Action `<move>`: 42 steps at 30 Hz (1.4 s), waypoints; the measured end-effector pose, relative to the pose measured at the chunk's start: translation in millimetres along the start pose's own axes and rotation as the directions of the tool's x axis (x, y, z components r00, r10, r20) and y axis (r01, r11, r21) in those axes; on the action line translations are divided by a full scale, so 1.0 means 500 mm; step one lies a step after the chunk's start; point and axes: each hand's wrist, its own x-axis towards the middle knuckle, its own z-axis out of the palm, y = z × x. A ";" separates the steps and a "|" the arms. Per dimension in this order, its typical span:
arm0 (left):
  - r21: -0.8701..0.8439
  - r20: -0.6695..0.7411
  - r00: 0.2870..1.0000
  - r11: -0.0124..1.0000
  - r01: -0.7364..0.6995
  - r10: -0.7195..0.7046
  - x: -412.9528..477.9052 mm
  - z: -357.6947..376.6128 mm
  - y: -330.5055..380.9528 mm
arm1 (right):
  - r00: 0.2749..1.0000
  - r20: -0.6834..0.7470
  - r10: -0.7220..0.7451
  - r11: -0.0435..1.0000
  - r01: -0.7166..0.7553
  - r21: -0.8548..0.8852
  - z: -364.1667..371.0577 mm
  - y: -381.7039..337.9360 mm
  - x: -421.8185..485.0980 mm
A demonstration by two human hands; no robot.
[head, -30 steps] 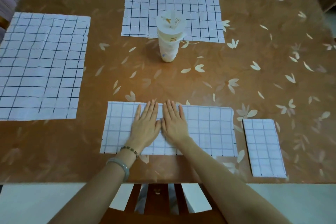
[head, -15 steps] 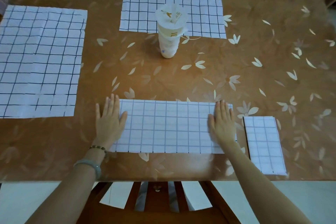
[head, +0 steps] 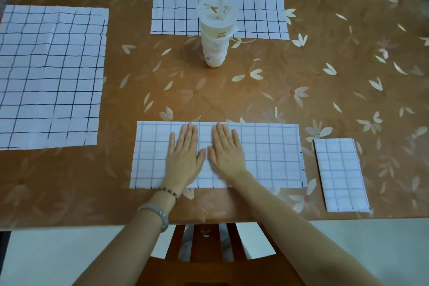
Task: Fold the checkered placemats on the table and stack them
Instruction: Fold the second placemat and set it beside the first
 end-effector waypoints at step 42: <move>-0.617 0.083 0.821 0.618 0.487 -0.564 -0.084 -0.144 -0.184 | 0.981 0.193 0.036 0.975 -0.077 0.209 -0.066 0.010 -0.005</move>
